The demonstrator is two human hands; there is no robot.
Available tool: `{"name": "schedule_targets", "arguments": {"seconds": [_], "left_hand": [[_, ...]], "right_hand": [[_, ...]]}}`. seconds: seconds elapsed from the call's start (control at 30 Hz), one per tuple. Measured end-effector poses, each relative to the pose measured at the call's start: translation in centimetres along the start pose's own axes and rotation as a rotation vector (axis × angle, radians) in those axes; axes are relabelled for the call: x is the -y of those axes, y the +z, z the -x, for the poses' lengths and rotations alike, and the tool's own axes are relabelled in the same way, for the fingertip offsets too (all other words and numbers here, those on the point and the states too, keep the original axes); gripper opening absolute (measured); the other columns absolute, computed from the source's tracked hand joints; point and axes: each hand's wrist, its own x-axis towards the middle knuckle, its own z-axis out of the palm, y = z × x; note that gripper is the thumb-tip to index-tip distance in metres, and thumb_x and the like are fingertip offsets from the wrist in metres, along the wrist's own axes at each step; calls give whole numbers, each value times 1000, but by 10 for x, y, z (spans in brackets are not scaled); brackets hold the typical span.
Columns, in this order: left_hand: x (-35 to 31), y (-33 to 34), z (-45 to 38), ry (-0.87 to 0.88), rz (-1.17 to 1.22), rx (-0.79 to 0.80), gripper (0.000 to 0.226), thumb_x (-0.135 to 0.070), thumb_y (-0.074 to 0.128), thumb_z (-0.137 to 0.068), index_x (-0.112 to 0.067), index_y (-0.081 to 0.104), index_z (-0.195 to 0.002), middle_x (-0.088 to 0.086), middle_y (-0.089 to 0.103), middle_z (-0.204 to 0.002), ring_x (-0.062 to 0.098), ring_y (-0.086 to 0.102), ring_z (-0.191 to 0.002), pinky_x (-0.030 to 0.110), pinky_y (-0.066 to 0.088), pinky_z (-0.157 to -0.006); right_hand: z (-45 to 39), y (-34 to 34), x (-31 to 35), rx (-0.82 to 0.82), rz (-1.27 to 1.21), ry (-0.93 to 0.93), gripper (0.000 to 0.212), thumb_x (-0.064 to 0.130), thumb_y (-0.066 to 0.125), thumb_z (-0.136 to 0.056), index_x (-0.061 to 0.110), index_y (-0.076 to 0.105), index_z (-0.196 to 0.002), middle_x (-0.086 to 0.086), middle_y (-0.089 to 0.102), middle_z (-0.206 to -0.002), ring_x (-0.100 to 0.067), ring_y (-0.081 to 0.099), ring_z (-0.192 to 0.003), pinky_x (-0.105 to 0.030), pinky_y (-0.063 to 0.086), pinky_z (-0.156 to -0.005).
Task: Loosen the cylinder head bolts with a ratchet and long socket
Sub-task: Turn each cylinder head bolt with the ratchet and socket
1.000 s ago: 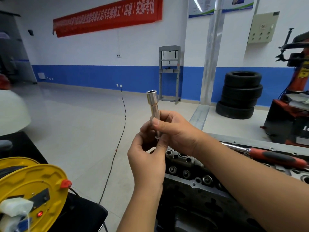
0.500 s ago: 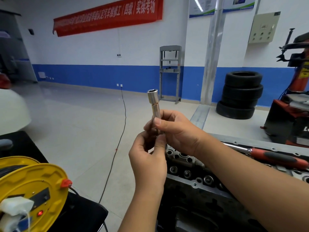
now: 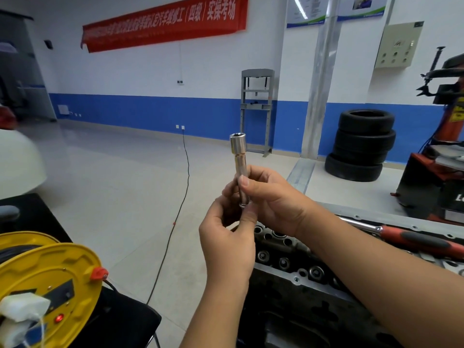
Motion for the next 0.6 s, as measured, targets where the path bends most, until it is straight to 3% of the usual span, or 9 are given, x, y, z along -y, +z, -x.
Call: {"name": "schedule_targets", "arguments": {"seconds": [0.07,0.13,0.3,0.37,0.47,0.6], "left_hand": [[0,-1,0,0,24,-8,31,-43,78,-86,-34,75,-116,-14,79,-105,4,74,-102,18,61,-81],[0,-1,0,-13,49,28,25,-50,74,-92,-37,77,-113,-14,79,-109,4,73,-107,26,59,-91],[-1,-3,0,-85,122,93,29,-36,55,-95,-34,78,-112,-5,79,-111,12,73,-113,40,54,-103],[-1,-2,0,-69,107,52,23,-33,59,-95,-36,79,-106,-5,80,-107,14,74,-109,38,56,-100],[1,-3,-1,-66,115,18,16,-23,75,-96,-33,79,-107,-7,80,-106,13,75,-106,33,57,-94],[0,-3,0,-23,80,10,21,-31,81,-91,-32,78,-111,-10,80,-104,8,75,-103,20,59,-84]], "right_hand": [[0,1,0,12,-9,4,23,14,60,-94,-2,57,-110,-11,73,-91,-25,72,-87,-43,61,-83],[-1,1,-1,18,-11,1,22,17,58,-95,-3,59,-105,-14,73,-95,-29,71,-92,-46,59,-85],[-2,0,-3,-26,74,-1,27,25,54,-96,3,68,-98,-12,76,-100,-37,64,-103,-56,42,-95],[-2,1,-3,-23,61,18,27,26,55,-96,7,73,-93,-13,75,-98,-33,65,-97,-55,41,-94],[-2,1,-4,8,2,32,22,22,60,-93,0,64,-96,-11,73,-91,-25,69,-86,-46,55,-87],[0,-1,-1,25,-1,43,33,21,64,-90,-6,59,-108,-9,72,-87,-28,68,-88,-49,58,-86]]}}
